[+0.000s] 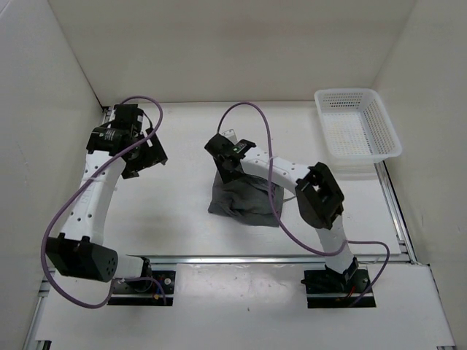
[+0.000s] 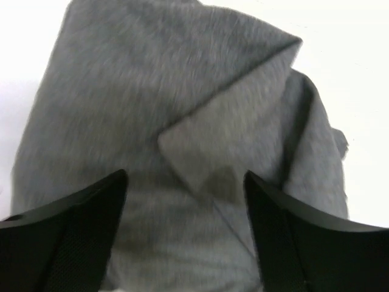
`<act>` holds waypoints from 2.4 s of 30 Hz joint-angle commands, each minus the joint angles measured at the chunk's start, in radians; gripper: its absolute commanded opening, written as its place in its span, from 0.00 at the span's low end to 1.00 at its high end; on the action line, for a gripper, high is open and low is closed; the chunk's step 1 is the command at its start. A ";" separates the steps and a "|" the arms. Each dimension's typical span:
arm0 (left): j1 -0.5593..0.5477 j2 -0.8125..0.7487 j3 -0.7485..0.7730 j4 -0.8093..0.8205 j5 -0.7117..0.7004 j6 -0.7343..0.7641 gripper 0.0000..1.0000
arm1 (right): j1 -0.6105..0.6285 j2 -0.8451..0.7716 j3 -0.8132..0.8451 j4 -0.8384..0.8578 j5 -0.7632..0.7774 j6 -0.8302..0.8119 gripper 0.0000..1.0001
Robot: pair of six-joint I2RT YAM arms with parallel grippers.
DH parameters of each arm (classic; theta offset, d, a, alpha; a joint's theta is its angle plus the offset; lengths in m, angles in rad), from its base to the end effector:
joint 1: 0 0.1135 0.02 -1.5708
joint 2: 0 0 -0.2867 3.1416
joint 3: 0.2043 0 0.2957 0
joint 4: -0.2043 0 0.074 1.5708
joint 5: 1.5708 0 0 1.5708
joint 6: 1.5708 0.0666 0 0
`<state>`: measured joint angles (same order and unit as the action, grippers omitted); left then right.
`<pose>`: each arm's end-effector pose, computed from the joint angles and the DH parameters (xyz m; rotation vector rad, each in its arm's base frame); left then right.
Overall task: Fold and stack the shorts
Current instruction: Fold the shorts
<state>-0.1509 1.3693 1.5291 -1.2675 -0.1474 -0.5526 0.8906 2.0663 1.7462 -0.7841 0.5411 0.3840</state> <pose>0.2995 -0.0356 0.3746 -0.5754 2.5946 -0.0317 0.3468 0.3741 0.2145 -0.4572 2.4099 -0.1995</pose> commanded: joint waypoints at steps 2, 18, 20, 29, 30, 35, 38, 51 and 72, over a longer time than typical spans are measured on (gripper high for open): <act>0.057 -0.055 -0.035 -0.003 0.035 0.062 0.95 | -0.051 0.064 0.102 -0.024 0.065 -0.011 0.74; 0.099 -0.056 -0.099 0.039 0.106 0.097 0.95 | -0.321 -0.161 -0.125 0.006 0.042 0.066 0.23; 0.065 -0.056 -0.121 0.048 0.130 0.097 0.95 | -0.366 -0.172 -0.134 0.006 -0.002 0.079 0.56; -0.197 -0.018 -0.247 0.189 0.220 -0.022 0.46 | -0.351 -0.357 -0.212 0.017 -0.084 0.093 0.57; -0.231 -0.003 -0.247 0.215 0.229 -0.038 0.33 | -0.341 -0.379 -0.267 0.017 -0.149 0.093 0.38; -0.459 0.195 -0.152 0.250 0.191 -0.108 0.17 | -0.341 -0.584 -0.534 0.109 -0.363 0.180 0.19; -0.524 0.333 -0.086 0.250 0.181 -0.130 0.38 | -0.341 -0.690 -0.689 0.140 -0.461 0.246 0.32; -0.533 0.547 -0.058 0.316 0.203 -0.130 0.54 | -0.309 -0.692 -0.869 0.270 -0.644 0.377 0.52; -0.533 0.471 -0.099 0.325 0.193 -0.210 0.10 | -0.222 -0.842 -0.817 0.143 -0.448 0.317 0.00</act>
<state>-0.6846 1.9194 1.4460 -0.9630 0.0517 -0.7319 0.6376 1.2739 0.8928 -0.5682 0.0269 0.7254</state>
